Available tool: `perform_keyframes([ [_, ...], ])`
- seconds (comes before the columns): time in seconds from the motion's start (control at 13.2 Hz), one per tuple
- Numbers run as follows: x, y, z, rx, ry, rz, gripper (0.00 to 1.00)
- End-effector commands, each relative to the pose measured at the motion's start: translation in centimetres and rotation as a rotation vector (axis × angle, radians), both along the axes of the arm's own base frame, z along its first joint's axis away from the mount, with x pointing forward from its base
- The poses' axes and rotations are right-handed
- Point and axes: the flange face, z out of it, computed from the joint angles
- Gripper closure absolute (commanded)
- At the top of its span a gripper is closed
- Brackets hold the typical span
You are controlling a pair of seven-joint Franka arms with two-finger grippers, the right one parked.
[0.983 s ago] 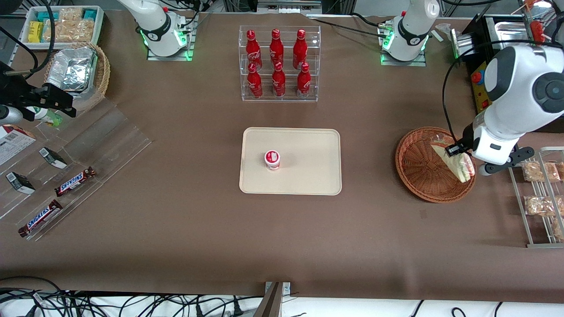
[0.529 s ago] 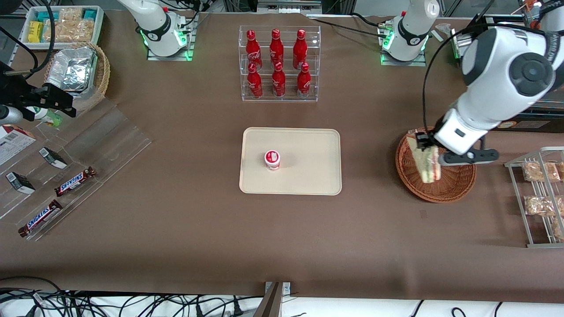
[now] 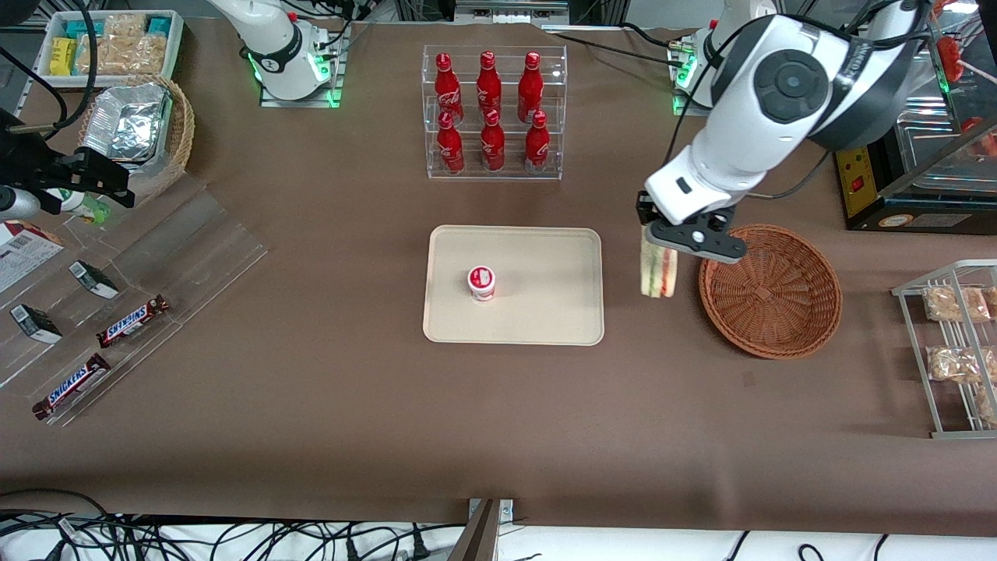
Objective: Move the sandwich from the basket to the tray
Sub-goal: 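Lift the sandwich and carry it toward the cream tray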
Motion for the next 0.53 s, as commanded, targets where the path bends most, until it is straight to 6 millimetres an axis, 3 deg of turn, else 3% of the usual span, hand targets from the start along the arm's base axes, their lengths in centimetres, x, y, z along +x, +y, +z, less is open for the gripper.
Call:
perform_keyframes([
  [0.0,0.1,-3.3,-1.5,-0.058,-0.003,0.014,1.0],
  [0.23,-0.2,-6.8,-4.9,-0.08,0.006,0.052,1.0],
  [0.45,-0.4,-9.4,-9.8,-0.025,-0.003,0.08,1.0],
])
